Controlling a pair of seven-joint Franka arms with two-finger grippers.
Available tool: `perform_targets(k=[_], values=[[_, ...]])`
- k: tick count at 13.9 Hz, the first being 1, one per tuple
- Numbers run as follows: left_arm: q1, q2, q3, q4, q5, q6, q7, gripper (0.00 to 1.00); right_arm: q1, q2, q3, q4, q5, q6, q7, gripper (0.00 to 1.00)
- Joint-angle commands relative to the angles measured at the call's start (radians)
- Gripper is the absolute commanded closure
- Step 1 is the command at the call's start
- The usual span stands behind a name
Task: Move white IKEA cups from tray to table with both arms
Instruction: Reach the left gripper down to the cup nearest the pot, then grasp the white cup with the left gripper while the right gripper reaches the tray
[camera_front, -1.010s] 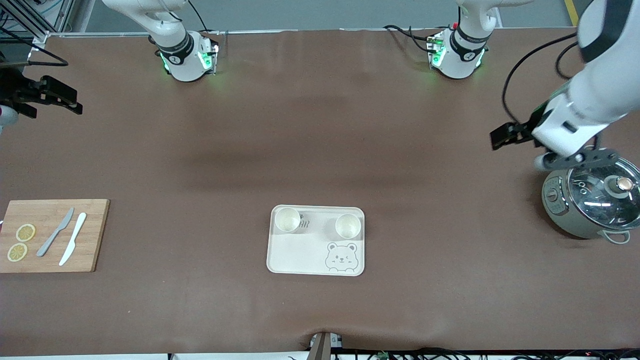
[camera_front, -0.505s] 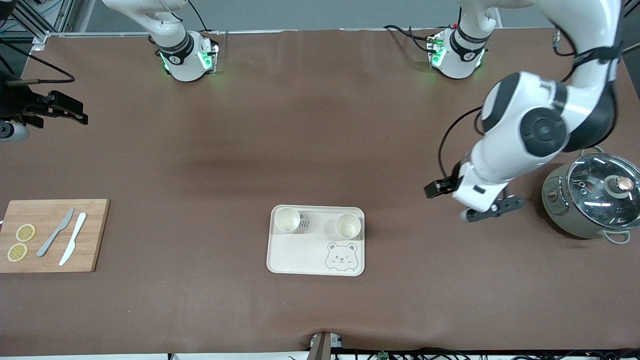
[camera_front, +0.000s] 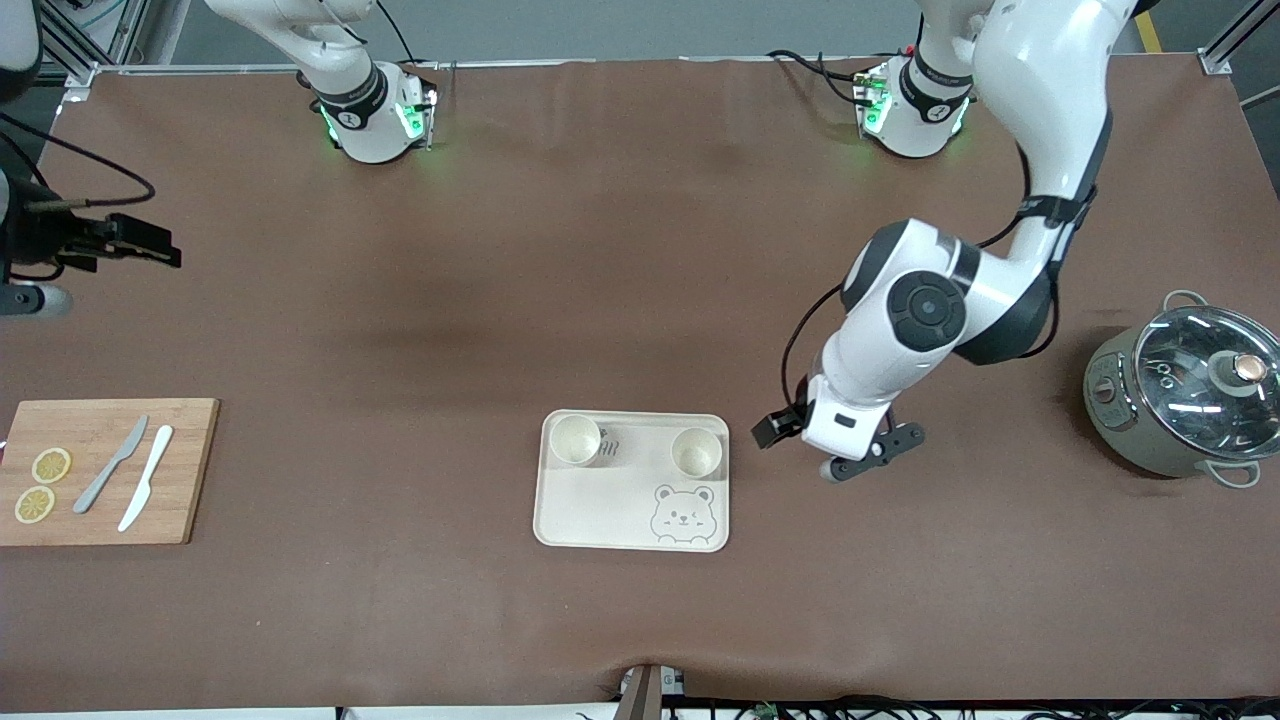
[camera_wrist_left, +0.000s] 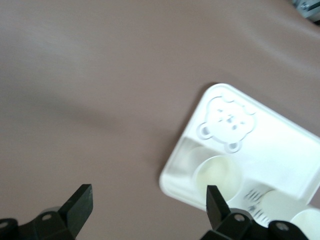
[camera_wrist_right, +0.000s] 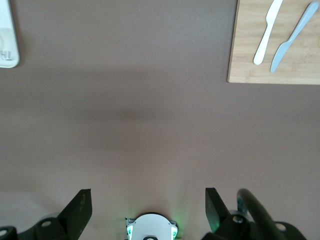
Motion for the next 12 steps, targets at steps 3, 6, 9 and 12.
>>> perform_targets(k=[3, 6, 9, 12], values=[[-0.075, 0.170, 0.014, 0.104, 0.026, 0.113, -0.107, 0.04, 0.016, 0.148, 0.014, 0.020, 0.032, 0.045, 0.055, 0.00], [-0.115, 0.211, 0.036, 0.103, 0.026, 0.135, -0.108, 0.20, 0.045, 0.214, 0.015, 0.020, 0.053, 0.121, 0.118, 0.00], [-0.140, 0.215, 0.049, 0.100, 0.026, 0.136, -0.108, 0.38, 0.085, 0.273, 0.015, 0.020, 0.084, 0.208, 0.240, 0.00], [-0.140, 0.225, 0.047, 0.096, 0.026, 0.136, -0.108, 0.74, 0.140, 0.345, 0.014, 0.020, 0.165, 0.291, 0.396, 0.00]])
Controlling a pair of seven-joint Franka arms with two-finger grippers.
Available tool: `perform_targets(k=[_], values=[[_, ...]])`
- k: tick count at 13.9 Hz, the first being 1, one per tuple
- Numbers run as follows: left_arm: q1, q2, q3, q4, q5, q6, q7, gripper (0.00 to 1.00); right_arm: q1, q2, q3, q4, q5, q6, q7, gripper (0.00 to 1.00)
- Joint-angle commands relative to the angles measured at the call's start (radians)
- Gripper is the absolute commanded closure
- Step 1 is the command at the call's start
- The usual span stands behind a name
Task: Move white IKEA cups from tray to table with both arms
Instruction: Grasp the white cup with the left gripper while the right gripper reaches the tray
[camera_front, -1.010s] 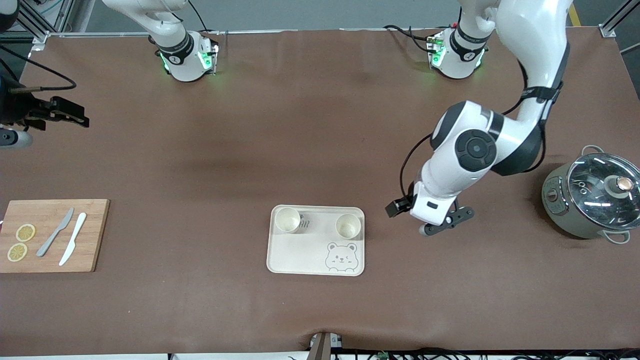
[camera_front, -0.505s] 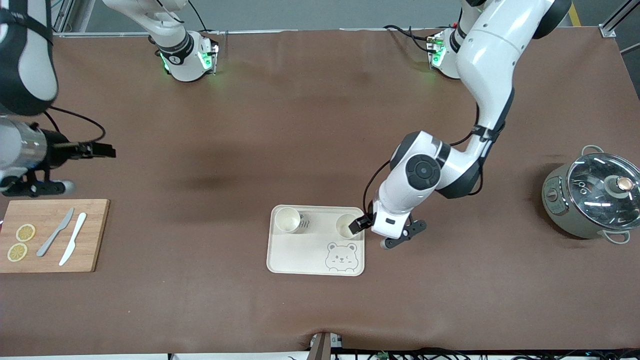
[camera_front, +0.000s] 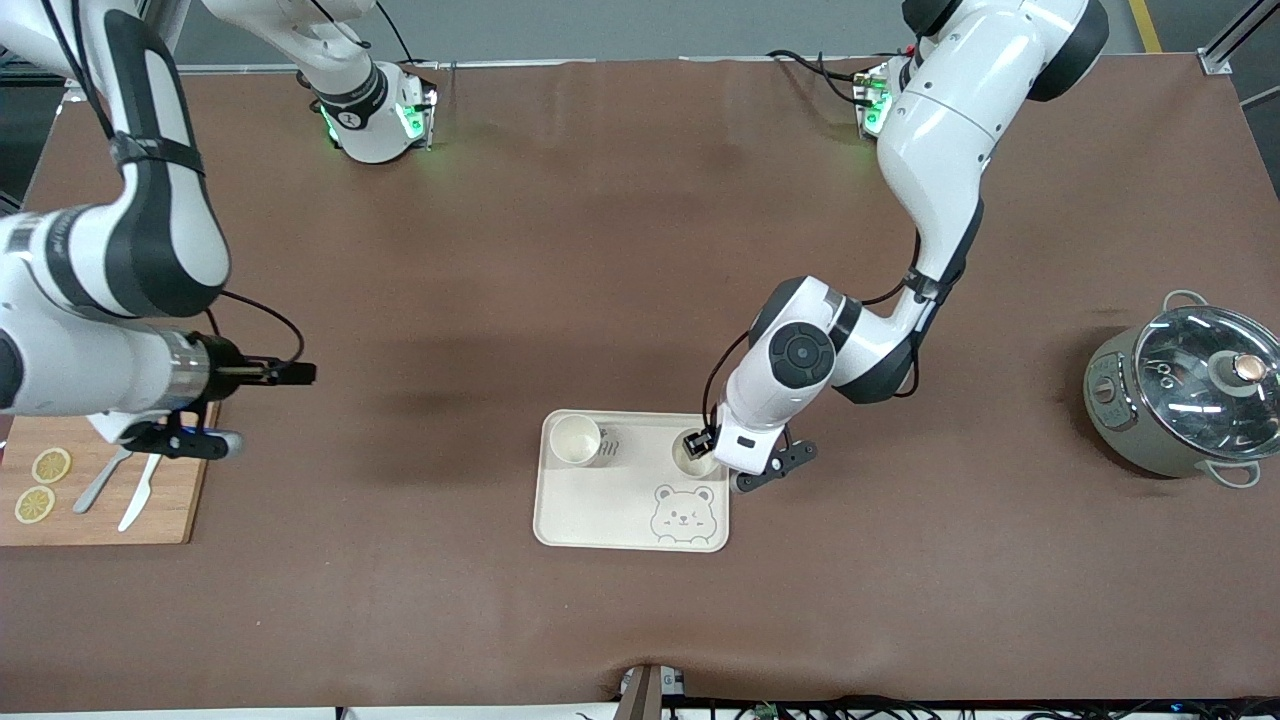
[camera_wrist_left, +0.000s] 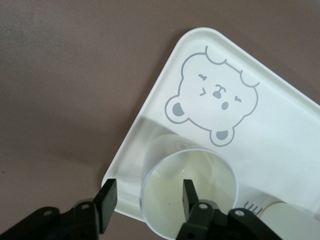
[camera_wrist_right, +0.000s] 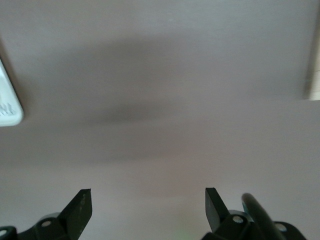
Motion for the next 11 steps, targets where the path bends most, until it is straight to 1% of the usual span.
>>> perform_targets(k=[1, 2, 3, 4, 7, 10, 11], values=[[-0.015, 0.019, 0.015, 0.020, 0.025, -0.003, -0.028, 0.90, 0.044, 0.066, -0.001, 0.020, 0.066, 0.054, 0.167, 0.00], [-0.015, 0.021, 0.015, 0.022, 0.025, -0.003, -0.028, 1.00, 0.061, 0.084, -0.001, 0.020, 0.100, 0.090, 0.234, 0.00], [-0.014, 0.021, 0.015, 0.022, 0.025, -0.003, -0.027, 1.00, 0.084, 0.102, -0.001, 0.020, 0.129, 0.132, 0.297, 0.00], [-0.015, 0.021, 0.015, 0.023, 0.025, -0.003, -0.027, 1.00, 0.110, 0.119, -0.002, 0.020, 0.140, 0.175, 0.356, 0.00], [-0.011, -0.004, 0.018, 0.024, 0.036, -0.006, -0.025, 1.00, 0.179, 0.155, 0.001, 0.020, 0.153, 0.286, 0.491, 0.00], [0.017, -0.074, 0.029, 0.020, 0.065, -0.017, -0.027, 1.00, 0.257, 0.188, -0.001, 0.020, 0.173, 0.399, 0.632, 0.00], [0.030, -0.103, 0.045, 0.019, 0.076, -0.018, -0.027, 1.00, 0.279, 0.202, -0.001, 0.020, 0.174, 0.438, 0.704, 0.00]])
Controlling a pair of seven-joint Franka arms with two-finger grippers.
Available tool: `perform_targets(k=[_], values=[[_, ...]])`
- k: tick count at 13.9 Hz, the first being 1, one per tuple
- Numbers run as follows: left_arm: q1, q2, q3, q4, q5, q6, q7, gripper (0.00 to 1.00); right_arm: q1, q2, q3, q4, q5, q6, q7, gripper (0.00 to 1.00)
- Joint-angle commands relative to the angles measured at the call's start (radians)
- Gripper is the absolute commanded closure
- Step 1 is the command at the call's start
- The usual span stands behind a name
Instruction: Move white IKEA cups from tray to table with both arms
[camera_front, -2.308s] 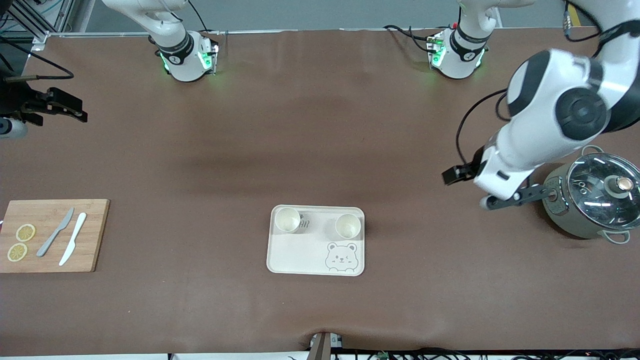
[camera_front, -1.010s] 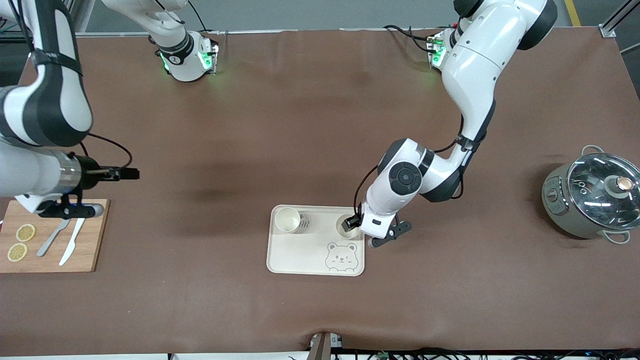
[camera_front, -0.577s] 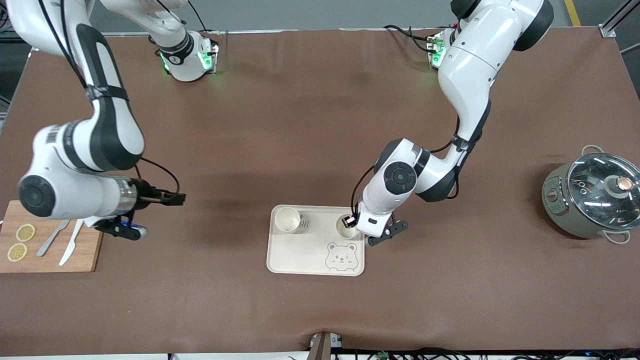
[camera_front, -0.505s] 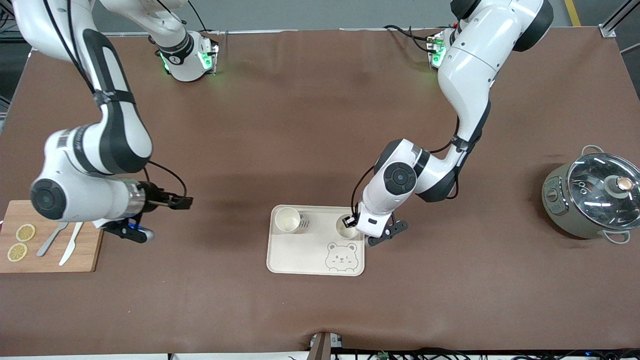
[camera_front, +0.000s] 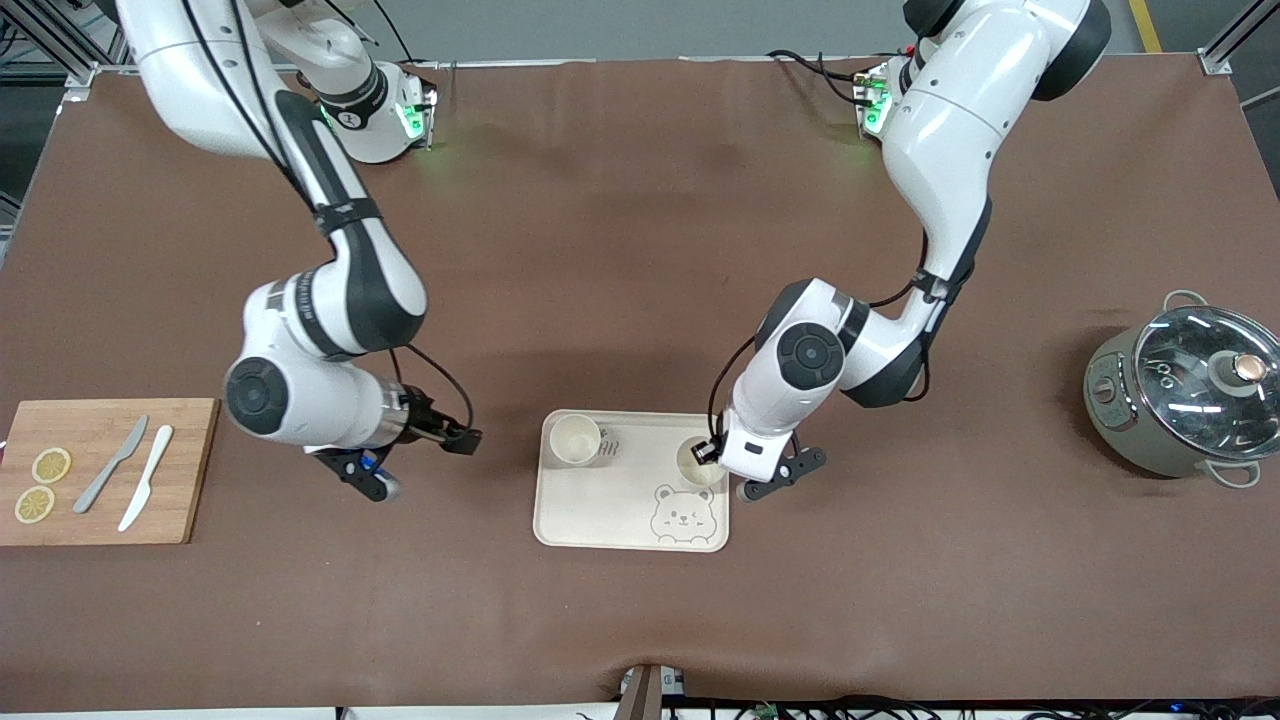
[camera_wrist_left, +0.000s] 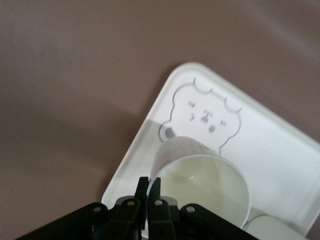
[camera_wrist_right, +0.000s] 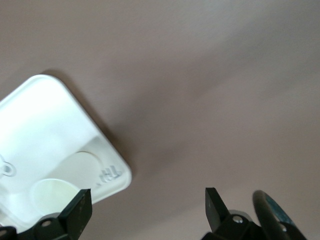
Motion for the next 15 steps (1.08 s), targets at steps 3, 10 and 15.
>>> perform_targets(k=[3, 10, 15], values=[[0.088, -0.150, 0.029, -0.029, 0.048, -0.084, -0.022, 1.00, 0.100, 0.062, -0.007, 0.019, 0.019, 0.153, 0.282, 0.00], [0.335, -0.252, 0.018, -0.138, 0.048, -0.236, 0.083, 1.00, 0.157, 0.113, -0.009, 0.019, 0.011, 0.232, 0.351, 0.00], [0.426, -0.218, 0.016, -0.269, 0.034, -0.182, 0.107, 1.00, 0.181, 0.142, -0.009, 0.019, 0.015, 0.266, 0.369, 0.06]])
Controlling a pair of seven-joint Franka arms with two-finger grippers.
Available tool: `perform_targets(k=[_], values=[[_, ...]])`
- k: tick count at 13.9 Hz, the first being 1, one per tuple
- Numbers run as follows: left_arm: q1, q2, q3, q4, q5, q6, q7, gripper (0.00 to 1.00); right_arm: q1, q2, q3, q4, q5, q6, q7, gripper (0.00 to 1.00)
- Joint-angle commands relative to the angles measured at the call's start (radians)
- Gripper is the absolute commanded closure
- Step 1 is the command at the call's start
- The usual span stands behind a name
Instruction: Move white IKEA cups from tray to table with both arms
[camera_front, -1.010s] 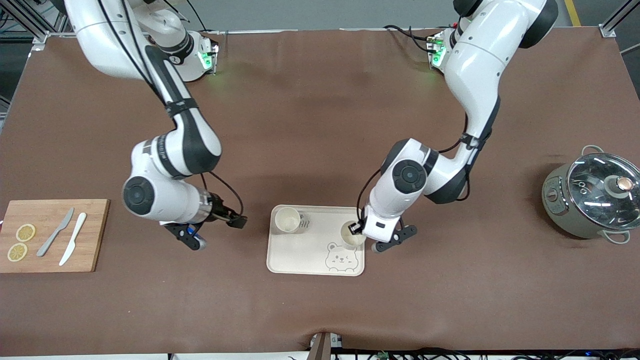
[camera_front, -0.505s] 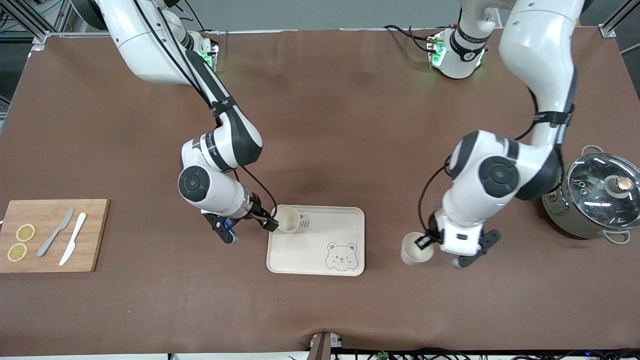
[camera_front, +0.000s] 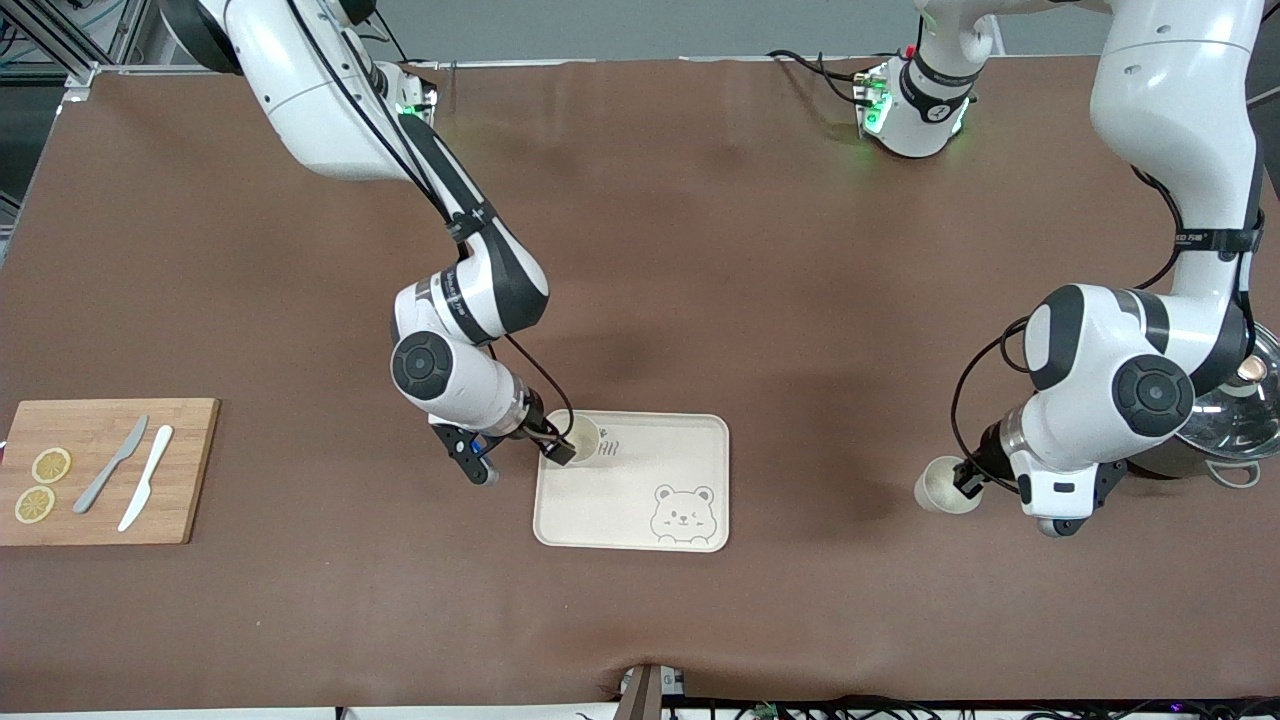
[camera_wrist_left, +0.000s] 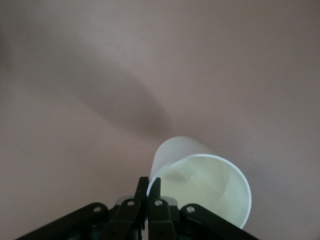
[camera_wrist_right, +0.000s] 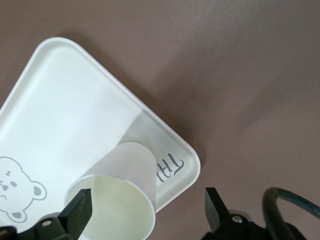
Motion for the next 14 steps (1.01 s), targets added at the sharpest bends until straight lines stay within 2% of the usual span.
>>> perform_targets(k=[1, 2, 3, 5, 6, 7, 11, 14], values=[[0.021, -0.014, -0.014, -0.115, 0.012, 0.093, -0.009, 1.00, 0.023, 0.021, -0.009, 0.018, 0.015, 0.004, 0.017, 0.17], [0.031, -0.022, -0.014, -0.164, 0.012, 0.151, -0.010, 1.00, 0.023, 0.021, -0.009, 0.018, 0.015, 0.004, 0.015, 0.32], [0.054, -0.024, -0.017, -0.207, 0.012, 0.205, -0.010, 1.00, 0.022, 0.021, -0.009, 0.018, 0.018, 0.004, 0.003, 0.53], [0.057, -0.025, -0.017, -0.244, 0.012, 0.247, -0.010, 1.00, 0.023, 0.021, -0.008, 0.018, 0.021, 0.003, 0.003, 0.85], [0.059, -0.027, -0.017, -0.249, 0.012, 0.247, -0.012, 1.00, 0.023, 0.021, -0.008, 0.018, 0.019, 0.003, 0.003, 0.94], [0.057, -0.031, -0.017, -0.252, 0.010, 0.246, -0.018, 1.00, 0.023, 0.019, -0.008, 0.018, 0.019, 0.003, 0.001, 1.00], [0.079, -0.070, -0.048, -0.305, -0.001, 0.239, -0.022, 1.00, 0.010, 0.005, -0.009, 0.051, 0.010, -0.013, 0.001, 1.00], [0.085, -0.088, -0.063, -0.335, -0.016, 0.239, -0.022, 1.00, -0.010, -0.013, -0.014, 0.076, 0.006, -0.108, -0.002, 1.00]])
